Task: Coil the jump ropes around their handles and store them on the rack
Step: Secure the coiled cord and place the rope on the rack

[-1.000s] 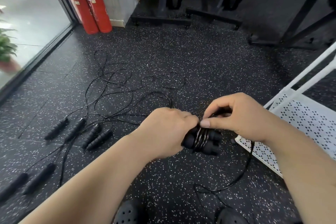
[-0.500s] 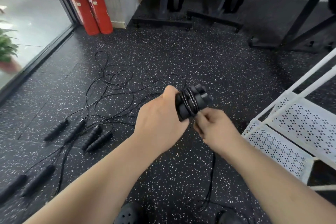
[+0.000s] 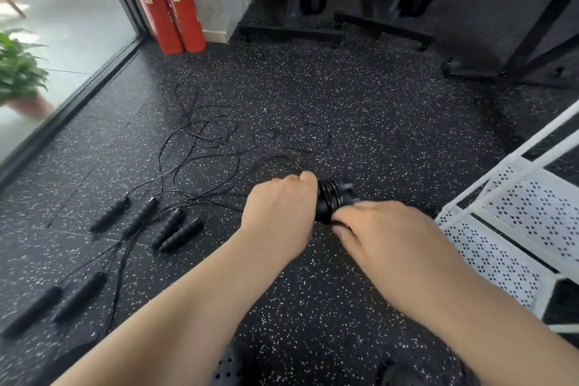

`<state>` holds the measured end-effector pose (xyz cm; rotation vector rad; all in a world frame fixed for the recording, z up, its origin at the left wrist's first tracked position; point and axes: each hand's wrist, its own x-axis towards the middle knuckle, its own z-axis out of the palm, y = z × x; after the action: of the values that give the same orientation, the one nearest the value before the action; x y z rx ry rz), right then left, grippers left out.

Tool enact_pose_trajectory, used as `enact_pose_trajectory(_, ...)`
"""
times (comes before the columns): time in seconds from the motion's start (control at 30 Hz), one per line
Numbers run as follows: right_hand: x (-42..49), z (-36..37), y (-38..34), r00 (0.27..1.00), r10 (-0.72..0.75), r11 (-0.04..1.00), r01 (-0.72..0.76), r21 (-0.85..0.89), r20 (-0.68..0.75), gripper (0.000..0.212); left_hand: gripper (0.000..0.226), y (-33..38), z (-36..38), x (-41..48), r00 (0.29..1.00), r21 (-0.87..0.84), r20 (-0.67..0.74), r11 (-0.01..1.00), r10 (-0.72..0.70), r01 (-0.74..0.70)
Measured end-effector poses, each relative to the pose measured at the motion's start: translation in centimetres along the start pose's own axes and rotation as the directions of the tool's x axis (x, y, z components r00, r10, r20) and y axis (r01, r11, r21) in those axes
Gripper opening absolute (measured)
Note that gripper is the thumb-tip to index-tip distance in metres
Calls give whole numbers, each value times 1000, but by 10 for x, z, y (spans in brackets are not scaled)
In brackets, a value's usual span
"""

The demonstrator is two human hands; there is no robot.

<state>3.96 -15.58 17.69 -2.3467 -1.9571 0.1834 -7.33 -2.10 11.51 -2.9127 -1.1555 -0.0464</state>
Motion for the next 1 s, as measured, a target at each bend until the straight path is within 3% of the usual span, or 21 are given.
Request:
enact_pose_trajectory(0.1, 6, -8, 22, 996, -10, 994, 20, 109, -90, 17, 27, 10, 6, -4, 982, -47, 38, 982, 182, -181)
enact_pose_trajectory(0.17, 11, -11, 43, 997, 60, 948, -41, 315, -51, 17, 34, 15, 6, -6, 952, -74, 40, 951, 302, -299)
enact_pose_trajectory(0.23, 15, -12, 62, 993, 102, 852, -119, 510, 62, 26, 39, 18, 2, -8, 919, -107, 6, 914, 394, -392)
enact_pose_trajectory(0.3, 18, -11, 75, 988, 48, 726, -136, 674, 147, 27, 40, 19, -3, -10, 884, -141, -57, 873, 464, -467)
enact_pose_trajectory(0.4, 20, -5, 87, 988, -5, 539, -129, 832, 156, 23, 48, 23, -12, -13, 857, -216, -122, 830, 501, -515)
enact_pose_trajectory(0.57, 21, 13, 90, 979, 63, 324, -203, 924, 193, 34, 76, 21, -25, -16, 903, -418, -123, 803, 412, -424)
enact_pose_trajectory(0.77, 22, 15, 71, 963, 86, 115, -266, 957, 257, 26, 82, 12, -33, -17, 908, -722, 31, 637, 417, -268)
enact_pose_trajectory(0.87, 25, 33, 69, 948, 184, 187, -293, 938, 259, 23, 75, 2, -33, -14, 926, -783, 70, 595, 371, -179)
enact_pose_trajectory(0.93, 28, 49, 64, 914, 287, 228, -356, 906, 287, 34, 66, -5, -33, -9, 954, -779, 82, 616, 287, -118)
enact_pose_trajectory(1.0, 30, 58, 55, 914, 297, 248, -355, 901, 278, 43, 60, -12, -32, -5, 983, -751, 71, 658, 168, -58)
